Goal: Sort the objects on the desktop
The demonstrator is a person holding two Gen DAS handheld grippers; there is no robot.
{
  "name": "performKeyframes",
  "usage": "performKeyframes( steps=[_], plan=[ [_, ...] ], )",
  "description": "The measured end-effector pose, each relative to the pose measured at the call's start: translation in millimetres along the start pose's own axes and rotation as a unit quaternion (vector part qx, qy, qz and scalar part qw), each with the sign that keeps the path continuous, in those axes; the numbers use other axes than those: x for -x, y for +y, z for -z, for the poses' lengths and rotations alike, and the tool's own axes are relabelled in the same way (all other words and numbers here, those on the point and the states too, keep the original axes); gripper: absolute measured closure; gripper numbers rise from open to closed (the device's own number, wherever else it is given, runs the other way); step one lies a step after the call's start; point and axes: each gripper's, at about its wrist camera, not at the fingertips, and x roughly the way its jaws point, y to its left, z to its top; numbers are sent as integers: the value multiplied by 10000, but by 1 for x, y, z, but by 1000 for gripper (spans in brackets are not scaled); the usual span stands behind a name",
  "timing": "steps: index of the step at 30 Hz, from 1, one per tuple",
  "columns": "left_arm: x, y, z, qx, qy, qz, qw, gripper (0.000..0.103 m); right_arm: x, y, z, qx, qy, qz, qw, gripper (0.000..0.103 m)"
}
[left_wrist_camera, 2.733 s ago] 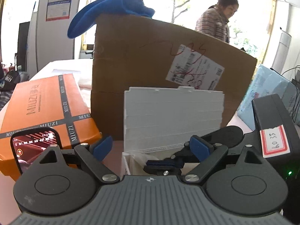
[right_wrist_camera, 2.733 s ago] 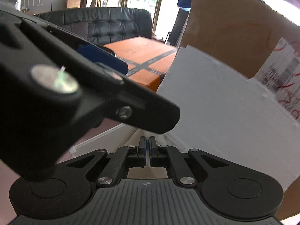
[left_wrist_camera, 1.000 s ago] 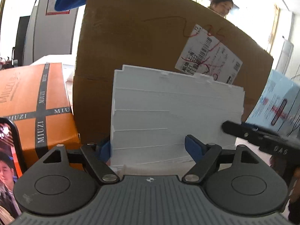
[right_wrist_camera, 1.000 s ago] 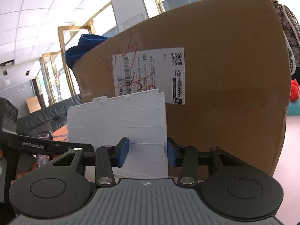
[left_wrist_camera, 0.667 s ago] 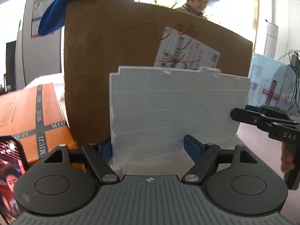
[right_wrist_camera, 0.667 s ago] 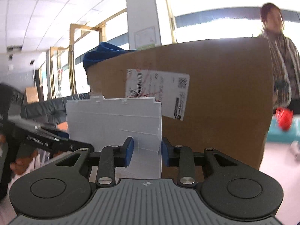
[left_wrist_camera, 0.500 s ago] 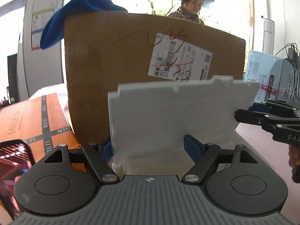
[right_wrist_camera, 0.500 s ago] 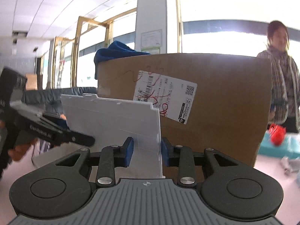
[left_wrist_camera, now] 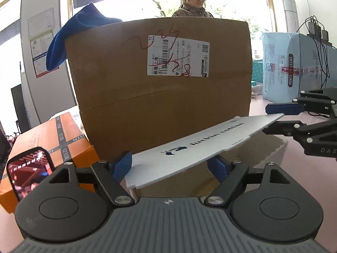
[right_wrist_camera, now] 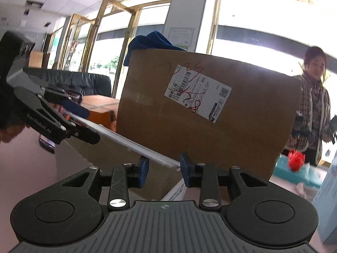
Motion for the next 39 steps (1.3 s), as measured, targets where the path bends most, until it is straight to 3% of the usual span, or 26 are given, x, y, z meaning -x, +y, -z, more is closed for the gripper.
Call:
performKeyframes(
  steps=[4,7,11,13,16,17,18,19,20,21,23,24,27,34,39],
  plan=[
    [12,-1,8,61,20,20,10000,25,9,5,3,-242,-52,16,9997,69],
    [20,-1,13,123,56,77,9999,25,21,7,5,-714,-203,-70,9972,52],
    [35,-2,17,288,-6,211,9994,25,38,9,7,-1154,-534,-49,9919,46],
    [43,2,14,554,-190,345,9977,25,39,8,6,-1476,-616,86,9871,46],
    [52,12,10,1229,-547,466,9898,11,29,8,6,-2078,-417,358,9766,49],
    [51,14,8,1520,-614,375,9857,4,23,8,7,-2289,-347,338,9722,58],
    [50,17,7,1811,-681,283,9807,4,17,7,9,-2496,-281,300,9675,66],
    [45,17,6,1960,-639,219,9783,6,11,9,10,-2599,-199,271,9650,79],
    [38,17,6,1986,-510,213,9785,18,5,11,10,-2591,-107,305,9653,85],
    [30,15,7,1960,-374,246,9796,27,1,16,9,-2499,-59,359,9676,86],
    [16,10,11,1836,-123,257,9826,54,-1,24,8,-2279,-46,410,9728,87],
    [10,6,13,1742,-33,228,9844,58,-2,28,8,-2207,-29,400,9745,87],
    [6,-4,14,1402,-102,61,9901,63,-3,35,7,-2040,-31,401,9781,87],
    [9,-26,25,768,-415,-253,9959,63,-8,37,14,-1801,-110,457,9825,87],
    [8,-23,31,936,-580,-232,9937,63,-8,42,17,-1526,-167,518,9868,87]
  ],
)
